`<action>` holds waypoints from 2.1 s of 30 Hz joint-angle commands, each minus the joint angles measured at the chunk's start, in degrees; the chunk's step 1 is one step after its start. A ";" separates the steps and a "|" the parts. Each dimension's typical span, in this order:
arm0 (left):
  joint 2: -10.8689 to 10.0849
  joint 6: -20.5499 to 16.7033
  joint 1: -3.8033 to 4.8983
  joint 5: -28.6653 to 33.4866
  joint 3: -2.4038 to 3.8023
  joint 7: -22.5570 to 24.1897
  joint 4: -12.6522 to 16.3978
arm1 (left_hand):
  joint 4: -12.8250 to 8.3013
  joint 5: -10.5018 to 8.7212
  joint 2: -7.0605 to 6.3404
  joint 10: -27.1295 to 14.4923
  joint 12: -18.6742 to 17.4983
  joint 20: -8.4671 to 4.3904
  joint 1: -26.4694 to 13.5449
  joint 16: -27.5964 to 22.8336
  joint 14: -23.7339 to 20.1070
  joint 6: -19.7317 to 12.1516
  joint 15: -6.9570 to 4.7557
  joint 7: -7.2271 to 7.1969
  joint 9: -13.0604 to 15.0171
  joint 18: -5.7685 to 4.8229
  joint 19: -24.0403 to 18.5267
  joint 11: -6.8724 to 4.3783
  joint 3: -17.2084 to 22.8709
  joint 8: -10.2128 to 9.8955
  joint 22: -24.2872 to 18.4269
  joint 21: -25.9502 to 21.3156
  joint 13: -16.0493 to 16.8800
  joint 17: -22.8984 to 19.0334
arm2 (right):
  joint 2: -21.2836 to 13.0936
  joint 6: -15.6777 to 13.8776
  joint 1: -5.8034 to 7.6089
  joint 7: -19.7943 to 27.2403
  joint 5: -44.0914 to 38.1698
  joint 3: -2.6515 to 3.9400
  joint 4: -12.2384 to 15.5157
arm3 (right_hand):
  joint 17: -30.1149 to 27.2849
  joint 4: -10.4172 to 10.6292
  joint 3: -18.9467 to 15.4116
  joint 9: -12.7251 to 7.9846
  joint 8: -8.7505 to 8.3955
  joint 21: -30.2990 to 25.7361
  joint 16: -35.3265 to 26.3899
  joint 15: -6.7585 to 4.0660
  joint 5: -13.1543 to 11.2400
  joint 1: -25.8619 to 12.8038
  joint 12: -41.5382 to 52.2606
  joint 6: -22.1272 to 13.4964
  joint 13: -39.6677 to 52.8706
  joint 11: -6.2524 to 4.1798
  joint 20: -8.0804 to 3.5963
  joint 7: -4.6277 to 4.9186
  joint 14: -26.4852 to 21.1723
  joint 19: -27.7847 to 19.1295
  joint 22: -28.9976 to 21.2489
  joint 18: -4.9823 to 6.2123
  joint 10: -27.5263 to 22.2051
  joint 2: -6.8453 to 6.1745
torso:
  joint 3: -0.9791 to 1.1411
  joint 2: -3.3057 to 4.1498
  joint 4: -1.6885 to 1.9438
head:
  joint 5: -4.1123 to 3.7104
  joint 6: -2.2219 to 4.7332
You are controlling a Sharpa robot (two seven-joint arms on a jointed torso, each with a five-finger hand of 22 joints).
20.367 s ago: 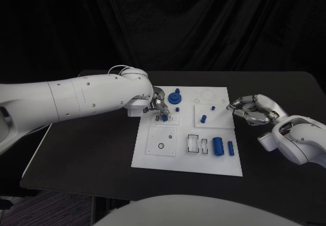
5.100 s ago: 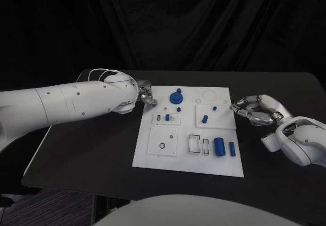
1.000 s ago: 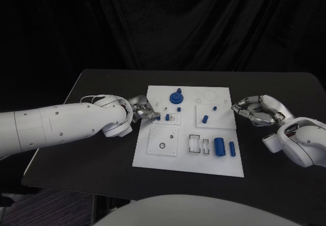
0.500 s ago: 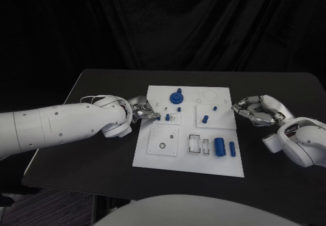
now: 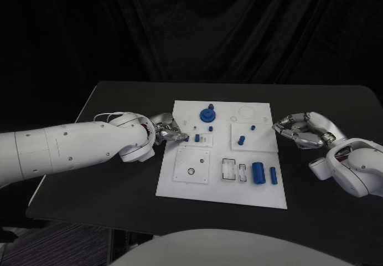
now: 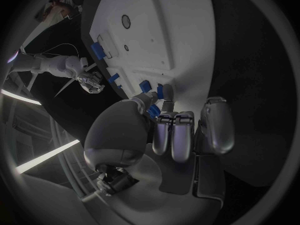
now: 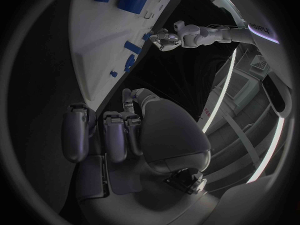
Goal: Assemble the parts on the task board
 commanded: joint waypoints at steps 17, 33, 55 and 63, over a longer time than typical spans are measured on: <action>0.72 1.36 -0.18 -0.32 0.00 2.26 -0.90 | -0.85 -5.29 0.64 5.85 0.21 0.13 -0.18 0.15 5.85 -0.14 0.10 -0.11 0.07 -0.08 1.56 0.03 -0.23 0.41 9.88 -0.86 15.09 15.10 | -0.06 0.13 -0.09 -1.04 -0.05 0.03 0.05 | 15.10 0.07 0.26 -0.05 0.17 -0.20 0.15 -0.06 0.31 -0.22 0.15 -0.43 15.07 0.19 -0.02 -0.03 6.02 0.23 11.38 -0.33 5.97 -0.21 | 0.01 -0.06 -0.12 | 0.13 0.01; 1.42 2.30 -0.20 -2.78 0.00 1.40 -1.72 | 2.64 -11.86 0.54 5.85 0.21 0.37 -4.02 0.15 5.85 0.24 0.35 0.16 -0.67 -0.06 1.51 0.30 -5.51 0.23 9.86 -1.11 15.09 15.10 | 0.12 0.45 -0.09 -1.19 -0.02 0.03 -0.05 | 15.10 0.03 0.36 -0.07 0.22 -0.26 0.15 -0.05 0.31 -0.27 0.15 -0.46 15.07 0.20 -0.01 -0.03 6.02 0.20 11.36 -0.31 5.97 -0.19 | 0.01 -0.04 -0.07 | 0.21 0.01; 1.51 2.08 -0.33 -2.86 0.00 0.68 -2.44 | 10.62 -16.98 3.69 5.85 0.21 0.75 -12.68 0.15 5.85 -0.18 0.76 0.68 -1.89 0.06 1.44 0.77 -19.49 -0.59 9.72 -1.79 15.09 15.10 | 0.25 0.68 -0.10 -1.21 -0.02 0.03 -0.15 | 15.10 0.00 0.44 -0.07 0.27 -0.27 0.15 -0.05 0.31 -0.30 0.15 -0.43 15.07 0.19 -0.01 -0.03 6.02 0.19 11.35 -0.31 5.97 -0.14 | 0.00 -0.01 -0.08 | 0.27 0.01; 1.36 -3.68 -0.40 -2.85 0.00 6.06 -2.45 | 10.77 -16.19 7.31 5.85 0.21 0.86 -16.63 0.15 5.85 -1.31 0.91 0.83 -0.54 0.04 1.46 0.91 -23.62 0.48 9.78 -1.64 15.09 15.10 | 0.23 0.62 -0.10 -1.05 -0.02 0.03 -0.16 | 15.10 0.00 0.44 -0.07 0.27 -0.27 0.15 -0.05 0.31 -0.30 0.15 -0.43 15.07 0.19 -0.01 -0.03 6.02 0.19 11.35 -0.31 5.97 -0.14 | -0.01 0.04 -0.04 | 0.16 0.01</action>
